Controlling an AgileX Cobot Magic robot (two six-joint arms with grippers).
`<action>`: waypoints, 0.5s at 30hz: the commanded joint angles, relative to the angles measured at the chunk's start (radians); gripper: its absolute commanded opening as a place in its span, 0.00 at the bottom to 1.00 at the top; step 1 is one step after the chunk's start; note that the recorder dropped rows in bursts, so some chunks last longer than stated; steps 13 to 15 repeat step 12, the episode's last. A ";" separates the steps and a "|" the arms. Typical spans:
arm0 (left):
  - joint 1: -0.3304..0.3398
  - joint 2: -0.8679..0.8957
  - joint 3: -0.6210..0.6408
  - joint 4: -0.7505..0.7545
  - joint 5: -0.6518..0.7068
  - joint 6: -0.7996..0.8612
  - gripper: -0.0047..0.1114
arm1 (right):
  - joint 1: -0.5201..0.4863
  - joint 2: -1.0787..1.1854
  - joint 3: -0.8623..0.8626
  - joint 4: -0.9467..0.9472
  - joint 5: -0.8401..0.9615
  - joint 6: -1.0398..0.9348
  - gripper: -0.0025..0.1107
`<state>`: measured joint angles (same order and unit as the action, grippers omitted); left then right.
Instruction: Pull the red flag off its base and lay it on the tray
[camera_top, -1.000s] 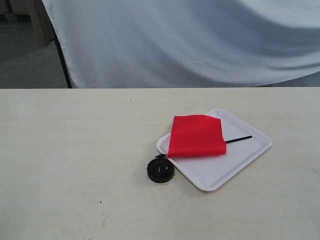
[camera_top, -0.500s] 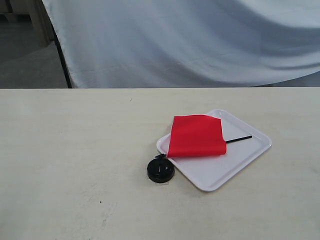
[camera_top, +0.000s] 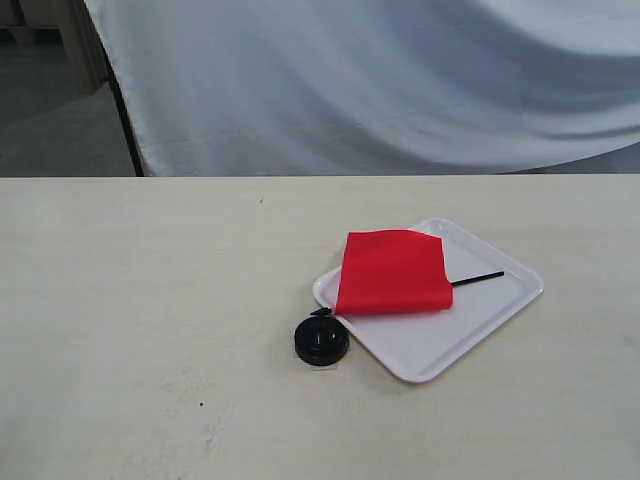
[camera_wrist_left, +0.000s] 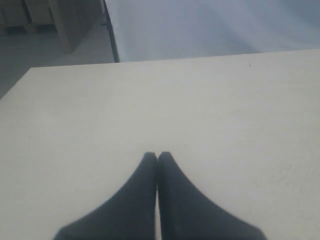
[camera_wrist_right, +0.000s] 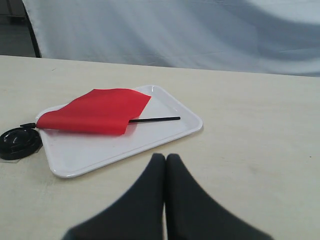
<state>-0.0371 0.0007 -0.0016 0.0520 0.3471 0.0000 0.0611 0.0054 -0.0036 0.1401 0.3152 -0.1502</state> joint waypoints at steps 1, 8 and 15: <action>0.002 -0.001 0.002 -0.004 -0.004 0.000 0.04 | 0.002 -0.005 0.004 -0.010 -0.001 -0.004 0.02; 0.002 -0.001 0.002 -0.004 -0.004 0.000 0.04 | 0.002 -0.005 0.004 -0.010 -0.001 0.008 0.02; 0.002 -0.001 0.002 -0.004 -0.004 0.000 0.04 | 0.002 -0.005 0.004 -0.010 0.000 0.008 0.02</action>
